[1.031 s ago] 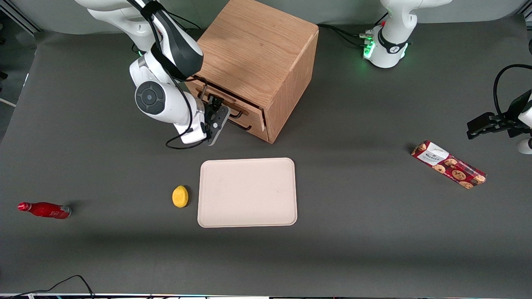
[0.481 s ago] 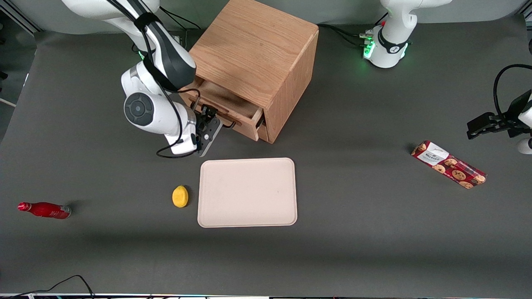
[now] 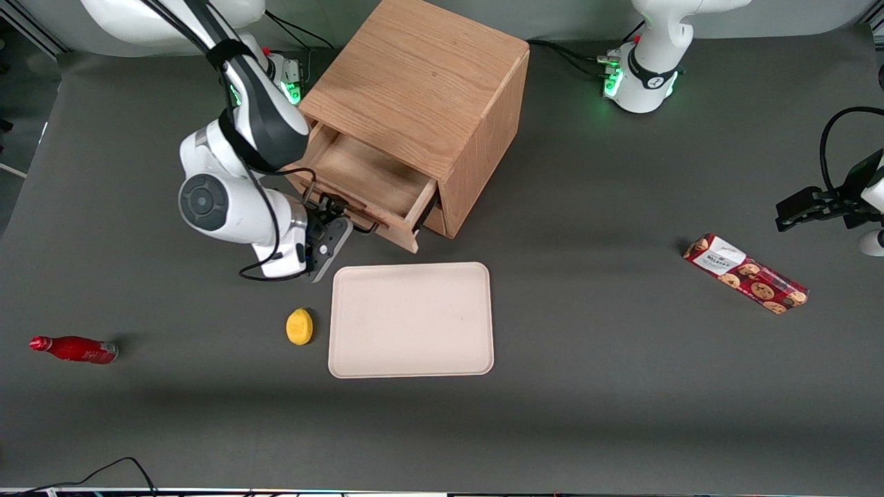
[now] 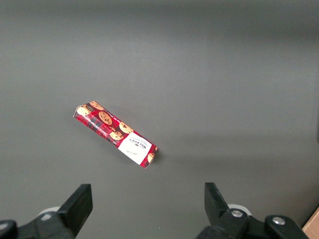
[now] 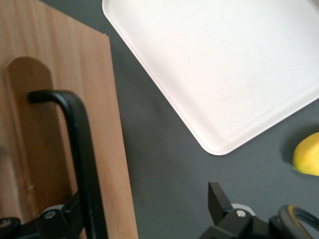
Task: Open upper drawer
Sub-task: 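Pull the handle outward with the right gripper, sliding the drawer open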
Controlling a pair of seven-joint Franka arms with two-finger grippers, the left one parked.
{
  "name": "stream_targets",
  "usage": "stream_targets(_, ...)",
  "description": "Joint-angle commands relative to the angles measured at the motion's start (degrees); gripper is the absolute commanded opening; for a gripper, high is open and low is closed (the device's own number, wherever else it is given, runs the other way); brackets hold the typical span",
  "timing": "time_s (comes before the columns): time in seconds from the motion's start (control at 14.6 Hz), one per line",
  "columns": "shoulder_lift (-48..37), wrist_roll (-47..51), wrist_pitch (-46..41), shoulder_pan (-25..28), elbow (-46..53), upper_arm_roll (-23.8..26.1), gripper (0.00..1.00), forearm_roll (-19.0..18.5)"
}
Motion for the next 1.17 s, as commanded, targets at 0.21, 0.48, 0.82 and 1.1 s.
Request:
stream_targets(0.21,3.3,-4.4,-3.2,0.3,6.0,-3.4,1.0,-0.7)
stream_targets(0.48,6.4,-5.0,-5.3,0.4,11.3,-4.8,1.0,-1.5)
stream_targets(0.82,9.2,-8.3,-8.7,0.2,18.0,-7.3,1.0,-2.5)
stream_targets(1.1,9.3,-11.5,-8.6,0.3,18.7,-8.5,1.0,-2.4)
